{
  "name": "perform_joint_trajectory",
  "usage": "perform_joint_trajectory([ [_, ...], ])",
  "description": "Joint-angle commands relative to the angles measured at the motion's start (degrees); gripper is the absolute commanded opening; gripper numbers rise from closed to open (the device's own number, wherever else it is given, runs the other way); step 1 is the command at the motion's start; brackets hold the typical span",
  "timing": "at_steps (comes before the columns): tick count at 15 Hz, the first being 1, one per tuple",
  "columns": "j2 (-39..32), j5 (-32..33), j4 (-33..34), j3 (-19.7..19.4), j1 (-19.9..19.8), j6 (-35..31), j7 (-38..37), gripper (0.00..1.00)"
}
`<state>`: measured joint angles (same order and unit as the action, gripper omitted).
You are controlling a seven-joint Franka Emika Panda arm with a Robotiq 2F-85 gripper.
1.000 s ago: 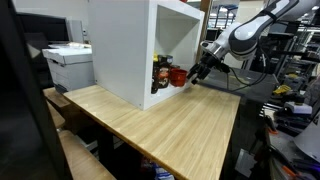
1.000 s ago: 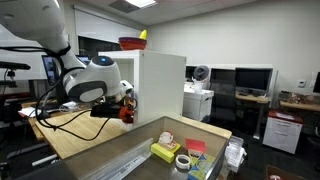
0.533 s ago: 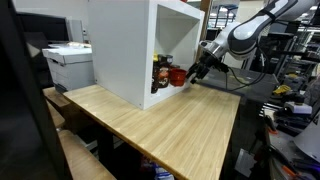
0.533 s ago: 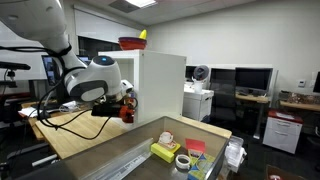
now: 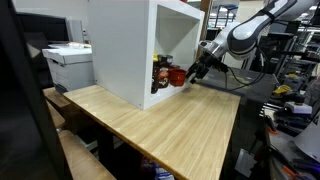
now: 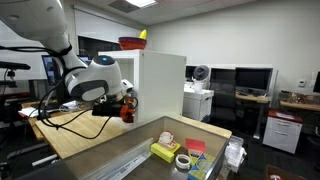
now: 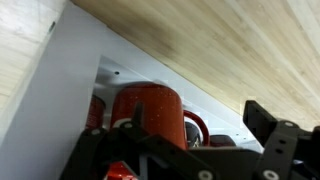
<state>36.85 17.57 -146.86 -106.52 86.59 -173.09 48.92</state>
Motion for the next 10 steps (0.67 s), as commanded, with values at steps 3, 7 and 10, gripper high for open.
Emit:
perform_joint_trajectory([
  [3, 0.20, 0.54, 1.31, -0.66, 1.52, 0.47, -0.68, 1.00],
  [7, 0.71, 0.64, 1.71, -0.99, 2.14, 0.45, -0.50, 1.00],
  [10, 1.06, 0.75, 2.24, -1.41, 2.83, 0.57, -0.30, 1.00],
])
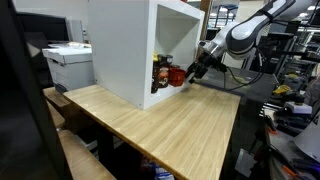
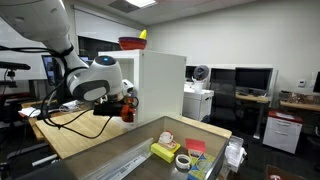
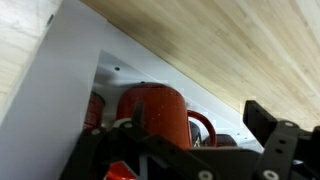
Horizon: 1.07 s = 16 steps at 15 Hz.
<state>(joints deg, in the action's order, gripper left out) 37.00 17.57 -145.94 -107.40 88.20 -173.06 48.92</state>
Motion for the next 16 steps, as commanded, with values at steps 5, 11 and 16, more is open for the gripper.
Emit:
perform_joint_trajectory([
  [5, 1.14, 0.87, 1.35, -0.62, 1.55, 0.26, -0.56, 1.00],
  [11, 1.49, 0.87, 1.46, -0.71, 1.63, 0.25, -0.57, 1.00],
  [16, 1.34, 0.69, 1.38, -0.98, 1.88, -0.08, -0.94, 1.00],
])
